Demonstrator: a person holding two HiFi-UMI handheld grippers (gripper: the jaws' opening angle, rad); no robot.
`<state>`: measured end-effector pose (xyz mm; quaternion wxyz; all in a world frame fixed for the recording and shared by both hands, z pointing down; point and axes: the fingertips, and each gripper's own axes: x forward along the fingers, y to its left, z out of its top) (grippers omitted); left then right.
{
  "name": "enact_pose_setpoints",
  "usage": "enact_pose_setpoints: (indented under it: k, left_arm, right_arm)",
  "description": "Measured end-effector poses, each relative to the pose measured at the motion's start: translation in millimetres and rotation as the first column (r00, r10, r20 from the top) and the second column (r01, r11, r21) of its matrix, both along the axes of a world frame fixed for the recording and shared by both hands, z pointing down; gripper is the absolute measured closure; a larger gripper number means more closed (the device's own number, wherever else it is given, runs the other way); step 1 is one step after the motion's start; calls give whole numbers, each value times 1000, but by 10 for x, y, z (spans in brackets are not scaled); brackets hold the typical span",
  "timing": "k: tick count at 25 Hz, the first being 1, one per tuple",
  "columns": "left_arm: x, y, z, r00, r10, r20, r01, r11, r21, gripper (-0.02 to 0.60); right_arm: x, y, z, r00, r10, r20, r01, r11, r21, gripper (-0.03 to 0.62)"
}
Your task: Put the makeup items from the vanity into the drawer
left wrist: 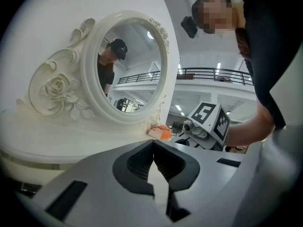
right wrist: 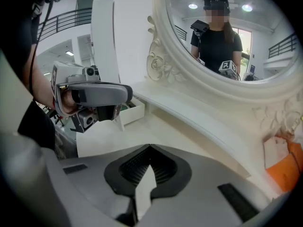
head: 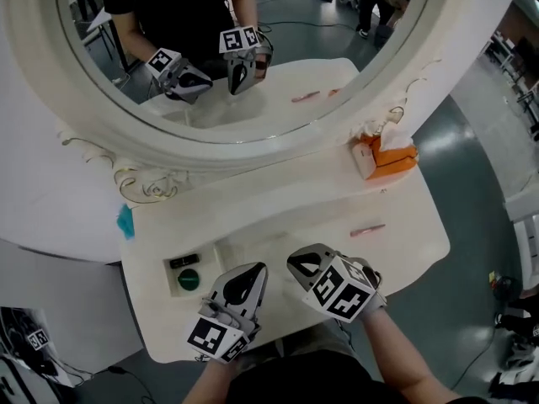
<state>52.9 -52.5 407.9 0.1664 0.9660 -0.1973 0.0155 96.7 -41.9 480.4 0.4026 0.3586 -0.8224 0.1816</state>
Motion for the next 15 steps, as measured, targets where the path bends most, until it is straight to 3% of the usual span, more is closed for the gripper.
enact_pose_setpoints:
  k: [7, 15]
  left_arm:
    - [594, 154, 142, 997, 75, 14, -74, 997, -24, 567]
    - [1068, 277, 358, 994, 103, 33, -101, 993, -63, 566]
  right_arm:
    - [599, 167, 67, 998, 55, 11, -55, 998, 0, 571]
    - [1178, 368, 258, 997, 64, -31, -66, 997, -46, 568]
